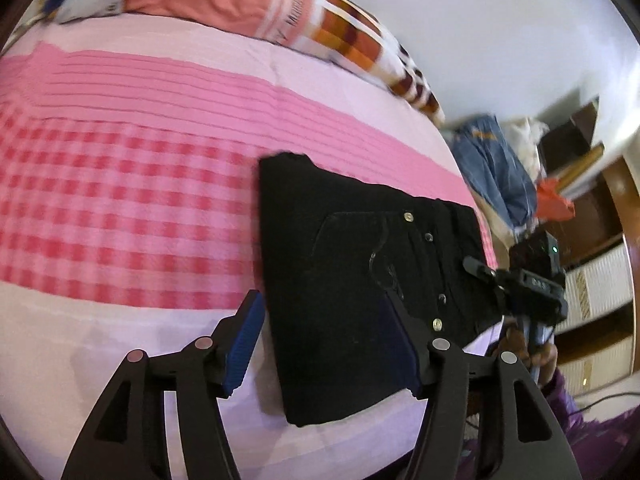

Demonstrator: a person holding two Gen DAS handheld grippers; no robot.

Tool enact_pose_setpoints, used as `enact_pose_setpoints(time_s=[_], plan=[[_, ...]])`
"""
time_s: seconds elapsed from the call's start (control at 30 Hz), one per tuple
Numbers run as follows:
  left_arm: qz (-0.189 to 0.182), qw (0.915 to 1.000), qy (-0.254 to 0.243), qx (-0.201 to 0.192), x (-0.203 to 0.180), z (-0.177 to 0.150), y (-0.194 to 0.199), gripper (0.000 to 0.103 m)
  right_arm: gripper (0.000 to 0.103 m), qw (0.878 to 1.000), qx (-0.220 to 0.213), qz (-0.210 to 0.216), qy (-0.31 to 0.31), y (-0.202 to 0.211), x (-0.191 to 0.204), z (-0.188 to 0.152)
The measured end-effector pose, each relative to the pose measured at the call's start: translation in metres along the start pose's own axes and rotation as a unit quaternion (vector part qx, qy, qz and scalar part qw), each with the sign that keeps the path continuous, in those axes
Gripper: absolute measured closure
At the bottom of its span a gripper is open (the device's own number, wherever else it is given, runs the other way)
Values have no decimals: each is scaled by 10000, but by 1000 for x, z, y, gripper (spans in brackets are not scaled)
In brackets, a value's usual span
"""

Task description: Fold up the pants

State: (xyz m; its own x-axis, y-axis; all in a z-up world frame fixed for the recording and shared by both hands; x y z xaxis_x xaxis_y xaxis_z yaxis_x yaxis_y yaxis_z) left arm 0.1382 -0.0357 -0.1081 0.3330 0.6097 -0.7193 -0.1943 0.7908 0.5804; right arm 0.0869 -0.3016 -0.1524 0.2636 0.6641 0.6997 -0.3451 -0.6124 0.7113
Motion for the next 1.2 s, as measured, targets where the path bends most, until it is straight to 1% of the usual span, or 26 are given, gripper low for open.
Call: enact_pose_setpoints(time_s=[0.13,0.17,0.3,0.4,0.5,0.73,0.9,0.97,1.03,1.1,1.2], plan=[[24,9996,-10,264,-3,-8,-20,42,90,9999,44,40,-141,-5,-17,-5],[47,9996,15,275,-2,-8,-23,42,90,9997,41,101,-197,-3,-19,-5],[87,9997,67,238,-1,-5,-24,42,90,9999,-6,123,-115,3,-18,-6],[164,9997,54,153,2,-1,-23,41,90,9999,-49,95,-75,8,-21,-5],[224,9996,84,166,6,2,-29,40,90,9999,-68,56,-138,11,-29,-5],[335,9990,36,309,11,-1,-43,40,91,9998,-51,50,-199,14,-37,-8],[458,9980,-155,418,6,-3,-51,40,91,9999,-76,-9,-113,17,-37,-11],[520,9974,-194,467,8,-5,-54,39,91,9997,-25,-6,-239,15,-45,-12],[528,9972,-158,510,10,-6,-57,39,91,9997,-46,-28,-222,17,-46,-14],[533,9971,-139,527,12,-8,-60,39,92,9998,-68,-135,-98,17,-47,-15],[590,9965,-122,578,16,-10,-65,39,92,9997,5,-114,-200,11,-56,-18]])
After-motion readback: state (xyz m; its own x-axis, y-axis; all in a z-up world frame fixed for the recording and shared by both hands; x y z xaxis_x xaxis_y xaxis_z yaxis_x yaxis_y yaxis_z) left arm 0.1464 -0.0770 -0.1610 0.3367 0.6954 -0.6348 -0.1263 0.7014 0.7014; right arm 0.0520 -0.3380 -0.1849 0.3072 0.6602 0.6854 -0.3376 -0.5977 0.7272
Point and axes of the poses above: each gripper's, at about its wrist camera, not at the fingertips, and y roughly against the way its jaws point, x to its left, z to its top, the point moved 7 cm from there along -y, roughly the way its jaws point, and after that the axes turned 15 degrees about -z, right-handed, at the moved point
